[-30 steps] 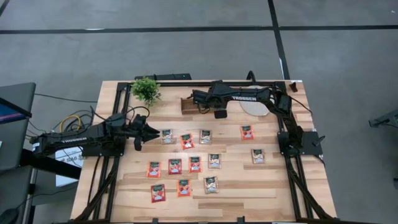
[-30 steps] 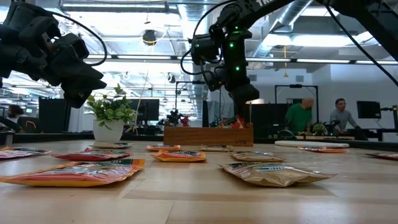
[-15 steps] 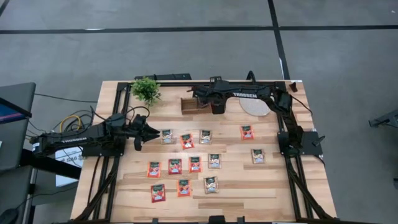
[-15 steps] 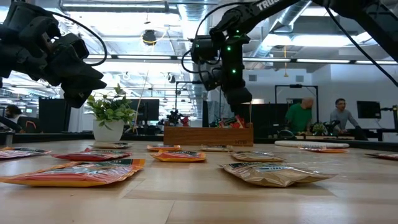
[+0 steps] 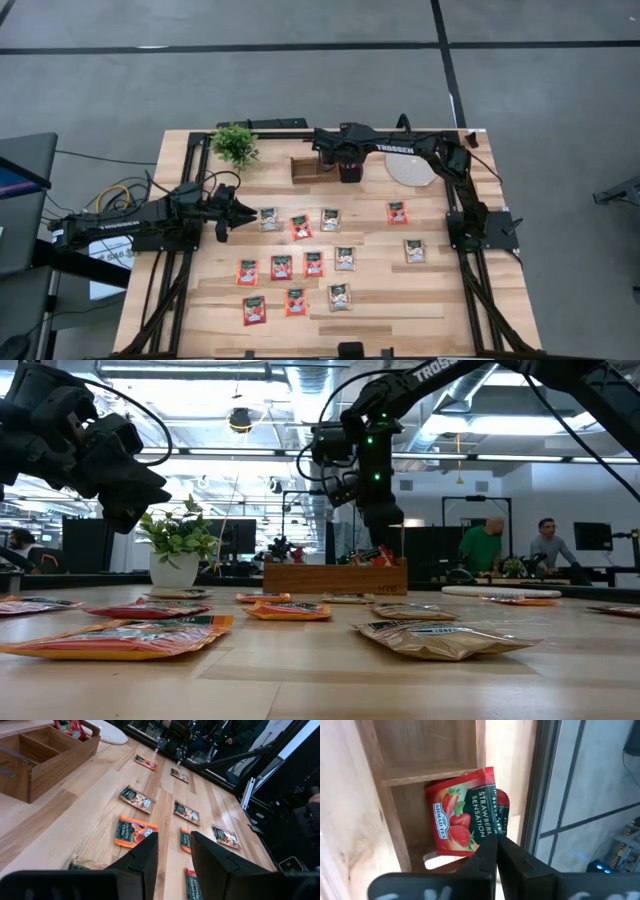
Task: Pick & Place Tea
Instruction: Put the red tea bag into the right section of the wooden organizer
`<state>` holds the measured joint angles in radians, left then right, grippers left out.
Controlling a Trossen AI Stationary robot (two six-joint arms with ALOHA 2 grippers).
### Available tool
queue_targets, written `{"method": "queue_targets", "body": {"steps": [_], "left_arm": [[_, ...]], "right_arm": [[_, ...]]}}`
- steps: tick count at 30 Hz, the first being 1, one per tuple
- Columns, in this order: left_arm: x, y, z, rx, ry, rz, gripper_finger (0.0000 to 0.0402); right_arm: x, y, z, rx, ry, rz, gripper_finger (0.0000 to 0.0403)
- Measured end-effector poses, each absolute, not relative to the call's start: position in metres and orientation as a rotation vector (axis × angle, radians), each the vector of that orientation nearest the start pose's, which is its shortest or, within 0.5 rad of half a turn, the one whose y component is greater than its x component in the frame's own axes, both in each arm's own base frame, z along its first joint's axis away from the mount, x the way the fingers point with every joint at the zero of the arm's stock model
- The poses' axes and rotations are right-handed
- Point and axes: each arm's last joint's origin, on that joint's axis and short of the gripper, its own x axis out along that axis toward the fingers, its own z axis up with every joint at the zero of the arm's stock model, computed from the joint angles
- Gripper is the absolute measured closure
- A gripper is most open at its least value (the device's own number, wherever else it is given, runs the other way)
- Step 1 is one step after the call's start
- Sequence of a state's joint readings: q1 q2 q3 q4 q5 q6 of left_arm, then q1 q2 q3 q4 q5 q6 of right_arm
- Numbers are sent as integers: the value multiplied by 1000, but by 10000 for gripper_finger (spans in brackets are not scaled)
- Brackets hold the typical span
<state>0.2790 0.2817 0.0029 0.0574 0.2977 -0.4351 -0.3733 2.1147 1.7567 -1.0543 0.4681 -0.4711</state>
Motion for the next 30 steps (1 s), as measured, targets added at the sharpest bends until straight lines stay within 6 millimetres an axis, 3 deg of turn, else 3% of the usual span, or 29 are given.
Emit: {"method": "queue_targets", "body": {"steps": [9,19,30], "left_arm": [[110,23,146,-496,213,28,296],[110,23,146,-496,213,28,296],[110,23,146,-496,213,28,296]], "right_arm": [[385,-164,195,-410,1602,-305,402],[395,-154,201,-495,1534,-290,403],[392,-176,200,-522,1527,-351,403]]}}
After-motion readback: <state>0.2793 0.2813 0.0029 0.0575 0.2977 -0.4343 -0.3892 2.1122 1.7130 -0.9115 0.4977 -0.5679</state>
